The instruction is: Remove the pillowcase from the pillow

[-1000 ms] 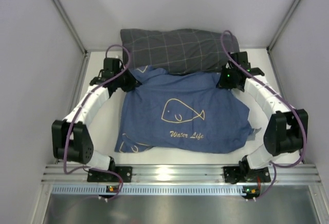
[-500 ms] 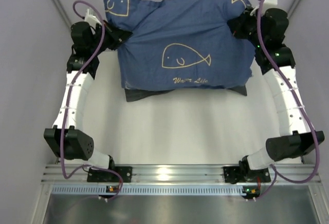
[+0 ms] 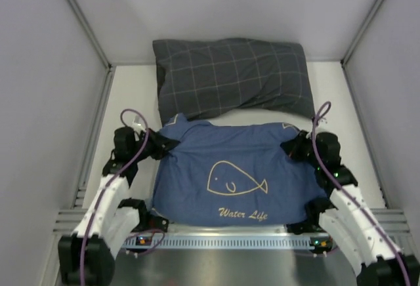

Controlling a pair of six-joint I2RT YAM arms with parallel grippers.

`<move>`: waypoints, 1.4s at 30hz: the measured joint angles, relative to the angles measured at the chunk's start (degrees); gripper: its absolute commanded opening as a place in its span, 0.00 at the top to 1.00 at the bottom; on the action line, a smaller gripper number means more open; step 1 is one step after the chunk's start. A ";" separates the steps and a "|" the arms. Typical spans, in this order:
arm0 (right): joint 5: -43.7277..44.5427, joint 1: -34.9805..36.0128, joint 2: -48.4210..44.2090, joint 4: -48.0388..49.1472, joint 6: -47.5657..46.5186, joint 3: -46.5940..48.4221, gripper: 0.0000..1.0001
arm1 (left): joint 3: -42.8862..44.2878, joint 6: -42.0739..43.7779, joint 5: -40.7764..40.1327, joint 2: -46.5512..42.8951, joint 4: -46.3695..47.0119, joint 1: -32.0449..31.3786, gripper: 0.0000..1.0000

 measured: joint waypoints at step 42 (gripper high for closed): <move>-0.55 -0.07 16.57 -25.31 -5.22 30.56 0.01 | 20.65 9.38 9.33 -30.82 -17.99 -0.13 1.00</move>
